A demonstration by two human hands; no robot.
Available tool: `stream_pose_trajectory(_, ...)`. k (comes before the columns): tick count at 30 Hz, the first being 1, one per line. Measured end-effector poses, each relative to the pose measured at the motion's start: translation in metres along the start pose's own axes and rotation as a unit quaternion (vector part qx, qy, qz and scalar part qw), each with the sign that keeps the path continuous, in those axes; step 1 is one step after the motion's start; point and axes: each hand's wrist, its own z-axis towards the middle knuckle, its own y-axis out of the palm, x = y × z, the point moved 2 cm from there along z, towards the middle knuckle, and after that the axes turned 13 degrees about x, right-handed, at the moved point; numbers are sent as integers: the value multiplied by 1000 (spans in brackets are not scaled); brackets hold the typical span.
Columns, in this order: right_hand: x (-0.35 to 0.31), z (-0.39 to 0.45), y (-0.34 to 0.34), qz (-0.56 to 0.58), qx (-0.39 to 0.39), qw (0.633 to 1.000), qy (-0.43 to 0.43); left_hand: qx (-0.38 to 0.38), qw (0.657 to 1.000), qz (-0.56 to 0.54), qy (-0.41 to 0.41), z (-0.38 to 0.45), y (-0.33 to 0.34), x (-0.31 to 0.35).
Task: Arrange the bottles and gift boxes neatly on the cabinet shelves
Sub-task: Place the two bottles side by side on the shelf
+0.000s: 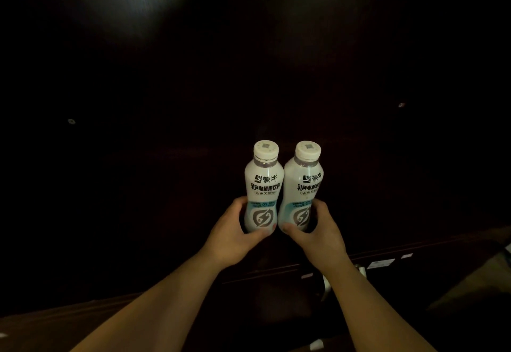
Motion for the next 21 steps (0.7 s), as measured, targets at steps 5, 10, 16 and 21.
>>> stream_pose_trajectory(5,1,1,-1,8,-4,1000,-4,3,1000,6,6,-4,-1,-3)
stream_pose_trajectory(10,-1,-7,-4,0,-18,1000,-12,3,1000,10,7,-13,-7,-3)
stream_pose_trajectory(16,5,-25,-10,16,-20,1000,-13,-3,1000,7,-1,-32,-10,-5)
stream_pose_trajectory(21,6,-34,-17,31,-31,999,-12,-2,1000,14,-6,-45,-9,0)
